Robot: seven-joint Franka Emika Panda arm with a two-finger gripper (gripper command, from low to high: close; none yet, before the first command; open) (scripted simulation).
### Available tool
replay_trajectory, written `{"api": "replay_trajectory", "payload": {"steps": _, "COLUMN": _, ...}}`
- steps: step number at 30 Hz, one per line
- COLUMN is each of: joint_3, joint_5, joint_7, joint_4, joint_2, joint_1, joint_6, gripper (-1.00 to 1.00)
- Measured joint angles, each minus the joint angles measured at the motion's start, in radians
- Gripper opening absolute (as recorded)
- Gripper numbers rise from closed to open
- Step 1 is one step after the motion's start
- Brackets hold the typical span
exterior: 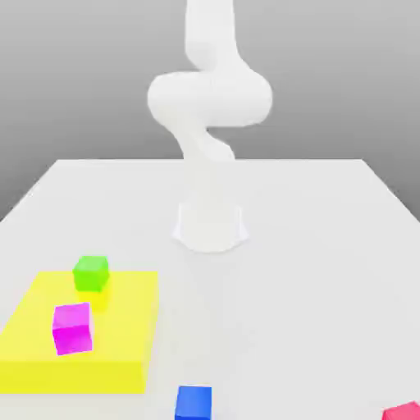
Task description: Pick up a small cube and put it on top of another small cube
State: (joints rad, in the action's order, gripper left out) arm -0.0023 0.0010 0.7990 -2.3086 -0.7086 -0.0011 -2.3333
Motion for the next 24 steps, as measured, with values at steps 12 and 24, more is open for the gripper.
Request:
{"api": "replay_trajectory", "payload": {"steps": 12, "joint_3": -0.015, "joint_5": 0.005, "joint_7": -0.005, "joint_4": -0.041, "joint_2": 0.441, "joint_1": -0.002, "joint_6": -0.161, "gripper": 0.00}}
{"api": "replay_trajectory", "payload": {"steps": 24, "joint_3": -0.022, "joint_5": 0.015, "joint_7": -0.014, "joint_4": -0.082, "joint_2": 0.876, "joint_1": -0.011, "joint_6": -0.320, "gripper": 0.00}}
